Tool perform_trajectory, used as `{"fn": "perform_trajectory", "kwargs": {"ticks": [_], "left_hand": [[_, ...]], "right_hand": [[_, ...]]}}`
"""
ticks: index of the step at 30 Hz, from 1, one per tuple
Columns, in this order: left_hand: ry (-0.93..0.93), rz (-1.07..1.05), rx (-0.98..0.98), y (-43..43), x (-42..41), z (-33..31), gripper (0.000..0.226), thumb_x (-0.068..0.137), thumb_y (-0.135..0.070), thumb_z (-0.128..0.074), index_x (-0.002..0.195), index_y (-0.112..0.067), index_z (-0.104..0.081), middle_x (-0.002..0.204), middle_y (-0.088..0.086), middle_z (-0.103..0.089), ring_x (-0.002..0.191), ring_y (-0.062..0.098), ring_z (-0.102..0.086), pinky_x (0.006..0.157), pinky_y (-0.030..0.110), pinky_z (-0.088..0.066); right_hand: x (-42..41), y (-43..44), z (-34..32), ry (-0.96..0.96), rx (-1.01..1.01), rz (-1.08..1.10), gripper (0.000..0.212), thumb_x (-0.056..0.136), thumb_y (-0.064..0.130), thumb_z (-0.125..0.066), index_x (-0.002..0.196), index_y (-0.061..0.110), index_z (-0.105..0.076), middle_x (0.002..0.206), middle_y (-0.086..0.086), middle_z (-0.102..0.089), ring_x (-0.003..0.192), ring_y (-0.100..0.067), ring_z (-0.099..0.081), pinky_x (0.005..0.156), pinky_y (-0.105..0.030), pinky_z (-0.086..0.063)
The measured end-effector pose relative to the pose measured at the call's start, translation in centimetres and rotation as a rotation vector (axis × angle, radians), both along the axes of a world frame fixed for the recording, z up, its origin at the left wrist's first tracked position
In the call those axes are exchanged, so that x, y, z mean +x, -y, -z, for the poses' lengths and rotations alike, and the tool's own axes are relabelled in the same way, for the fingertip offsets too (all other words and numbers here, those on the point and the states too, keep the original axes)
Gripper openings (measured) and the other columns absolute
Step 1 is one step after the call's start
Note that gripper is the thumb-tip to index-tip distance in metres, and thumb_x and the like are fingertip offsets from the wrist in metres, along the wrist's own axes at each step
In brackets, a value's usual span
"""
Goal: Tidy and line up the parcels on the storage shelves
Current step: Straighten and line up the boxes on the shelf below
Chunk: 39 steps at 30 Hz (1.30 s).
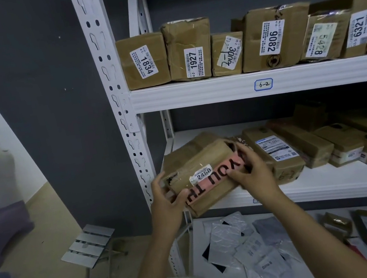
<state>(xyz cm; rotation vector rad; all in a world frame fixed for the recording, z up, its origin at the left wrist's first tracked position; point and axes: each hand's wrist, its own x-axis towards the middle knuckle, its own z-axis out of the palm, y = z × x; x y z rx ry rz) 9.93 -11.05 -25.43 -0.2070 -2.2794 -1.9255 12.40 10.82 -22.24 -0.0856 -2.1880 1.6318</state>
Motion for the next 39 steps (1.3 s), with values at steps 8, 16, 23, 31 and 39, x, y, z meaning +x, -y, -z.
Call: {"fn": "perform_trajectory", "kwargs": {"ticks": [8,16,23,31,39], "left_hand": [[0.167,-0.091,-0.211,0.4,-2.9,3.1,0.029,0.084,-0.029,-0.073,0.103,-0.018,-0.055,0.092,-0.010,-0.064,0.081,0.004,-0.059,0.060,0.011,-0.039],[0.026,-0.126,-0.364,1.6,-5.1,3.7,0.040,0.085,-0.030,-0.072,0.122,-0.016,-0.062,0.121,-0.004,-0.052,0.108,0.010,-0.052,0.091,0.023,-0.042],[-0.134,-0.399,-0.540,4.0,-6.3,3.1,0.106,0.070,-0.037,-0.084,0.151,-0.015,-0.019,0.150,0.012,-0.022,0.136,0.026,-0.028,0.111,0.042,-0.034],[-0.045,-0.195,-0.453,4.3,-7.9,3.1,0.126,0.072,-0.032,-0.083,0.152,-0.021,0.013,0.157,0.007,-0.012,0.143,0.023,-0.023,0.113,0.042,-0.033],[-0.071,-0.193,-0.468,4.4,-8.3,3.7,0.126,0.072,-0.034,-0.082,0.152,-0.021,0.015,0.155,0.006,-0.013,0.142,0.023,-0.023,0.113,0.043,-0.032]], "right_hand": [[-3.8,2.7,-2.3,-0.039,0.512,-0.065,0.072,0.079,0.017,-0.077,0.143,0.025,-0.044,0.151,0.008,-0.034,0.138,-0.010,-0.031,0.114,-0.027,-0.026],[-7.1,4.3,0.1,0.107,0.476,-0.148,0.084,0.078,0.015,-0.078,0.146,0.034,-0.033,0.160,0.002,-0.010,0.142,-0.018,-0.029,0.106,-0.025,-0.038],[-9.9,6.2,0.3,0.111,0.550,-0.114,0.084,0.082,0.025,-0.074,0.149,0.039,-0.025,0.161,0.001,-0.011,0.138,-0.021,-0.035,0.107,-0.034,-0.039],[-11.9,7.9,-0.3,0.143,0.628,-0.140,0.084,0.084,0.027,-0.072,0.150,0.038,-0.022,0.163,0.002,-0.003,0.140,-0.020,-0.033,0.103,-0.030,-0.038],[-12.5,8.2,-0.7,0.166,0.676,-0.132,0.083,0.085,0.026,-0.071,0.151,0.036,-0.022,0.163,0.001,-0.004,0.134,-0.020,-0.041,0.099,-0.027,-0.040]]}}
